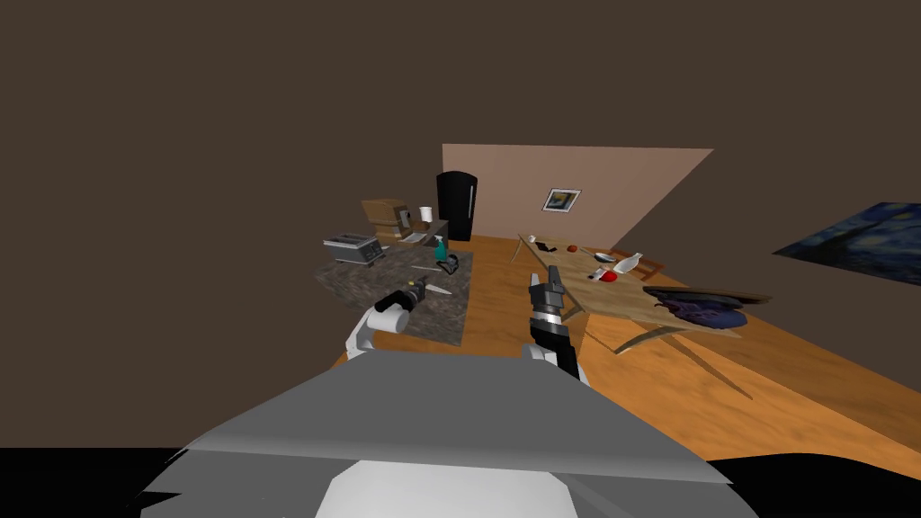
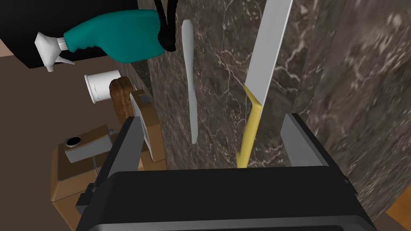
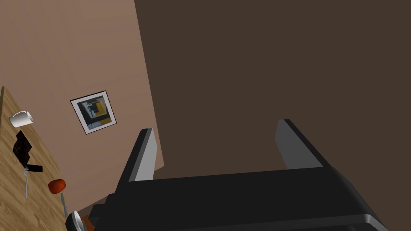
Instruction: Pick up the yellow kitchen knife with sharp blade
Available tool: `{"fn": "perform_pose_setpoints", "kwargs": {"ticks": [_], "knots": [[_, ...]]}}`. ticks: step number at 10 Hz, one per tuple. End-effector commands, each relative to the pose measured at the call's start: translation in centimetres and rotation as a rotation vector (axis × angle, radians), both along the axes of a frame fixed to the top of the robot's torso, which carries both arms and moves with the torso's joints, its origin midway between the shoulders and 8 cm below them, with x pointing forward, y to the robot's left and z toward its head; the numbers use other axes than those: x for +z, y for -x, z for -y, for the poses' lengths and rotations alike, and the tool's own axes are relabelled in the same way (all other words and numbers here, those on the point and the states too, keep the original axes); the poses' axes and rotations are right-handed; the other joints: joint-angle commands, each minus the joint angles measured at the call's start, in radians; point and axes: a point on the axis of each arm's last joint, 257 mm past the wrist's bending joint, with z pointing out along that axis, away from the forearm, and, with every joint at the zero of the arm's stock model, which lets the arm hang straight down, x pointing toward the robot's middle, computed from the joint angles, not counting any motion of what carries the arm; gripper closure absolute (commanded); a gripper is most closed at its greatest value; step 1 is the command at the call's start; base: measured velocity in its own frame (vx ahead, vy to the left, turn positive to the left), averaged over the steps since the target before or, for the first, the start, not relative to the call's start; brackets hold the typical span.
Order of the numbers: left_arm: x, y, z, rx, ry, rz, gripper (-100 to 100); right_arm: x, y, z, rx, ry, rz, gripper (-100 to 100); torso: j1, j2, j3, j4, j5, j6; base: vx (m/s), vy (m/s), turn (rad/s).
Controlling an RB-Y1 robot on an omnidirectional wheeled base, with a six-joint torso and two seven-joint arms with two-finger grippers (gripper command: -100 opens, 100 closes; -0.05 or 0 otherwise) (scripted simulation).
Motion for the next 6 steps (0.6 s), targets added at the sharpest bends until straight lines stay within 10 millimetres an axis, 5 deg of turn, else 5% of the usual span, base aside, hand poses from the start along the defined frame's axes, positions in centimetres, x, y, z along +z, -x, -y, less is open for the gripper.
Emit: {"fn": "perform_pose_setpoints", "kwargs": {"ticks": [1,6], "knots": [[-0.9,0.2,0.3,-0.011,-0.006,-0.036,-100,0.0,0.0,0.0,0.0,0.0,0.0,0,0.0,0.0,0.0,0.0,0.0,0.0,0.059,0.014,0.0],[-5.0,1.9,1.9,-0.076,-0.038,-0.196,-100,0.0,0.0,0.0,0.0,0.0,0.0,0,-0.001,0.001,0.0,0.0,0.0,0.0,0.056,0.008,0.01]]}}
